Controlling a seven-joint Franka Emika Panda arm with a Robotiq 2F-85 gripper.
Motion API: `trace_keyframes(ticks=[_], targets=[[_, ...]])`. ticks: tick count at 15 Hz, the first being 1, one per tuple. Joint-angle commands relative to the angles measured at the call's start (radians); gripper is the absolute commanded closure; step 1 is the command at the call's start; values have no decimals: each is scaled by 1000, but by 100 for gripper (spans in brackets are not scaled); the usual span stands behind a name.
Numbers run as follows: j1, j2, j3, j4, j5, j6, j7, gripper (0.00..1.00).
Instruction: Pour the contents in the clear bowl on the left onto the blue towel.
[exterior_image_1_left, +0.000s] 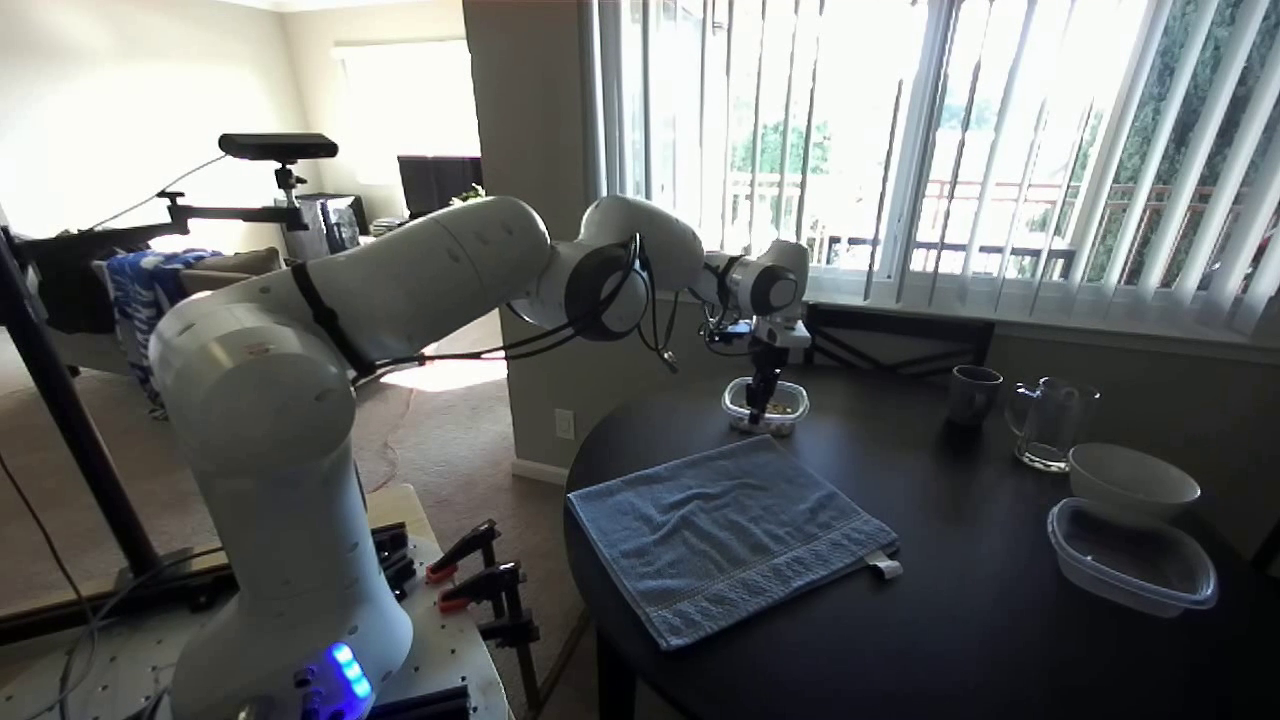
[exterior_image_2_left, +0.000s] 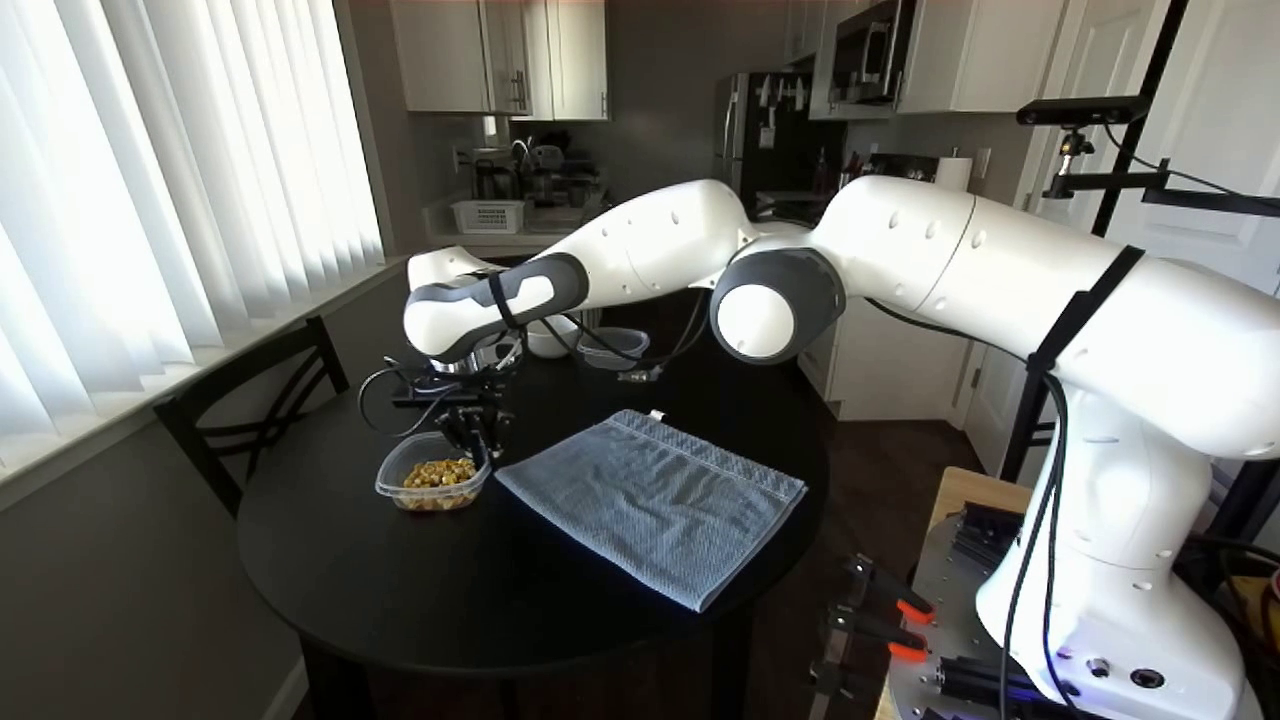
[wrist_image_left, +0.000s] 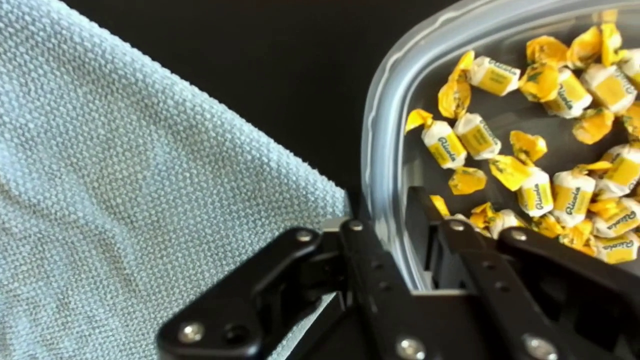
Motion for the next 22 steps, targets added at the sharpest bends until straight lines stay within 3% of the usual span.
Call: trace_keyframes(ticks=[1, 6, 11, 17, 22], targets=[[-10, 26, 11, 59, 10, -32, -11, 99], [4, -19, -1, 81, 1, -15, 10, 97], [44, -100, -69, 124, -58, -88, 36, 99], [102, -153, -187, 140, -181, -400, 51, 98], [156, -159, -247, 140, -265, -671, 13, 98]])
